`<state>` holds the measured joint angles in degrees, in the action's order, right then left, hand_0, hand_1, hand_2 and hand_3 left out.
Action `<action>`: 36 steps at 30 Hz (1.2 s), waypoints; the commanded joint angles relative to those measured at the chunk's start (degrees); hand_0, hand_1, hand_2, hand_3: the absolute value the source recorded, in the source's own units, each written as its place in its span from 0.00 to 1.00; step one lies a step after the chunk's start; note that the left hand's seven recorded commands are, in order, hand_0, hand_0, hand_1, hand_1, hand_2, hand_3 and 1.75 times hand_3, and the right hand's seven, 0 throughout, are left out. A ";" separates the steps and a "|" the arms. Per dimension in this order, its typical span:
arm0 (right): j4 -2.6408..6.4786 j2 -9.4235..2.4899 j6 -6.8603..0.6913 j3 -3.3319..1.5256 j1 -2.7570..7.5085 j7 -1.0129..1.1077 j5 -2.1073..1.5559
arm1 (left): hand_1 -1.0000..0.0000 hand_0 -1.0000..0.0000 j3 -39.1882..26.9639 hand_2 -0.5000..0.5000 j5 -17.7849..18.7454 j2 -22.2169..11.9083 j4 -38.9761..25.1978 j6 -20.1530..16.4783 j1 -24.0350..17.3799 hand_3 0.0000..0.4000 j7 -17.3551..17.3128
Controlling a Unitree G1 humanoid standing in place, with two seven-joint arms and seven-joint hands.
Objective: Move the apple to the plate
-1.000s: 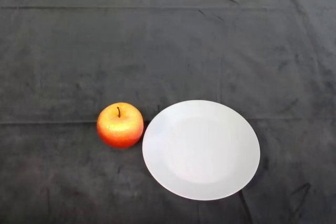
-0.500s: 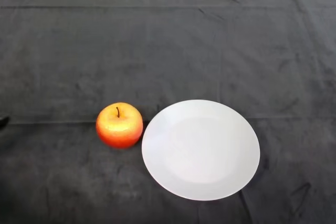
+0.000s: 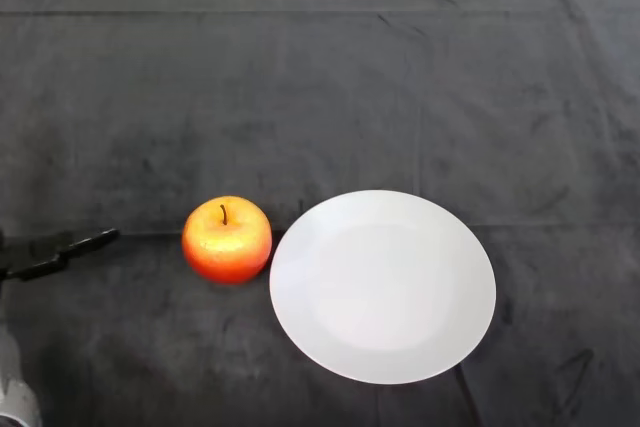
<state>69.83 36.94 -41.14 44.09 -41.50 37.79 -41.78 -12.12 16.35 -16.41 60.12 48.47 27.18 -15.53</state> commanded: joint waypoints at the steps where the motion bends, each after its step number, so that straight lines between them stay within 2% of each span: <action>1: -0.06 1.18 0.32 0.93 -0.60 0.10 -0.71 | 1.00 1.00 1.59 0.50 -1.29 0.46 -3.95 1.61 -2.95 0.00 0.58; 7: -0.17 1.13 0.32 0.93 -0.55 0.04 -0.73 | 1.00 1.00 7.10 0.50 -1.80 1.39 -6.70 1.06 -4.35 0.00 1.01; 19: -0.39 1.04 0.32 0.93 -0.46 -0.07 -0.78 | 1.00 1.00 16.53 0.50 -0.10 0.08 -10.83 -0.89 -6.90 0.00 -1.09; 25: -0.47 1.02 0.31 0.93 -0.43 -0.11 -0.80 | 1.00 1.00 19.42 0.50 -0.41 -0.89 -10.40 -1.40 -7.25 0.00 -1.72; 36: -0.55 0.99 0.29 0.94 -0.40 -0.17 -0.84 | 1.00 1.00 22.47 0.50 -3.61 -2.60 -7.13 -2.65 -6.43 0.00 -0.80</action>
<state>69.83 36.94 -41.14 44.09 -41.50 37.78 -41.78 9.01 13.70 -16.64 52.04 46.70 23.16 -16.75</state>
